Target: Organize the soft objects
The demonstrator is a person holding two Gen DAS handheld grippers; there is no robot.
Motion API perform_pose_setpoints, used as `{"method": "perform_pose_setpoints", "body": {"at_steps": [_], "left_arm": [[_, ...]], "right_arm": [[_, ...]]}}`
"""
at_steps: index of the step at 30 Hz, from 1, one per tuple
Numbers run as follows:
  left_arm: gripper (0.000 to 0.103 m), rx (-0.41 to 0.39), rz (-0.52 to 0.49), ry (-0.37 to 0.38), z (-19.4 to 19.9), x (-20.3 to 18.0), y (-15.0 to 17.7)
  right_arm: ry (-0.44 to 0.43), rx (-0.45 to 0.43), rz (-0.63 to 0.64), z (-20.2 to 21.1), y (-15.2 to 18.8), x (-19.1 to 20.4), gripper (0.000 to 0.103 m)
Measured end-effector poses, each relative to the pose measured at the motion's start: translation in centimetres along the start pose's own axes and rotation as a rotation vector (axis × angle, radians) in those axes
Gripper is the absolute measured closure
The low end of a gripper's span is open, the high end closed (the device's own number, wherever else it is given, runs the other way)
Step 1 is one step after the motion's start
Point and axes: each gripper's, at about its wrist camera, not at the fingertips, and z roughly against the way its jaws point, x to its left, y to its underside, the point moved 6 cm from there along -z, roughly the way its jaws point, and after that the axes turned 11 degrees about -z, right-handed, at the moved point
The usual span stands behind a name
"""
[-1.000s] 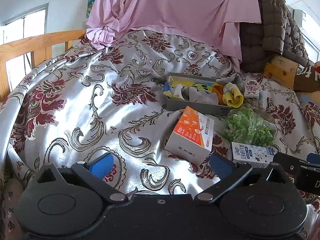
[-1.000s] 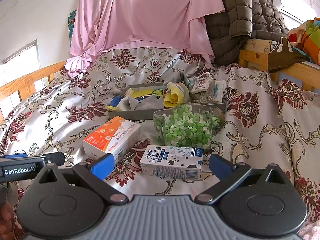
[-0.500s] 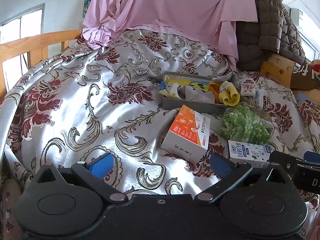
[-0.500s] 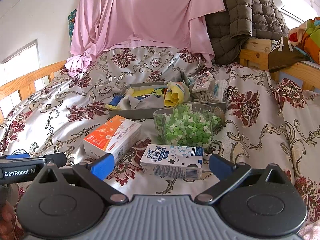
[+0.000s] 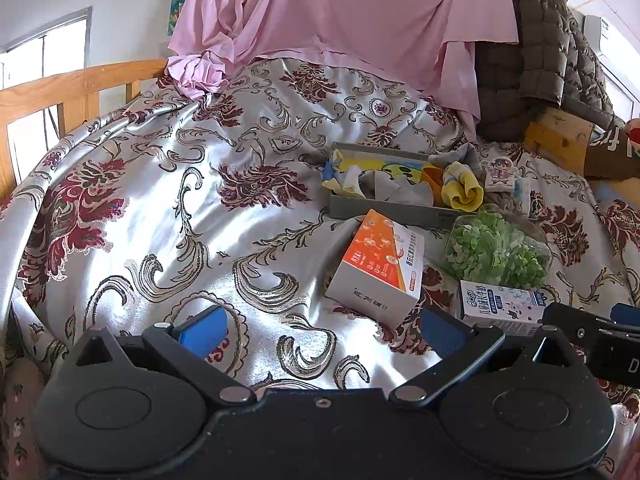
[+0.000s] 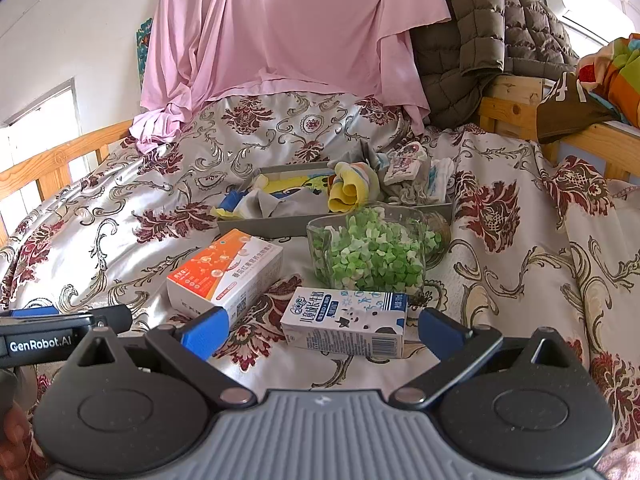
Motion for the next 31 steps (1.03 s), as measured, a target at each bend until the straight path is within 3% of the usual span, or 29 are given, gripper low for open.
{"method": "perform_pose_setpoints", "body": {"at_steps": [31], "left_arm": [[0.001, -0.017, -0.037, 0.012, 0.19, -0.40, -0.40]], "right_arm": [[0.001, 0.003, 0.000, 0.00, 0.26, 0.17, 0.000]]}}
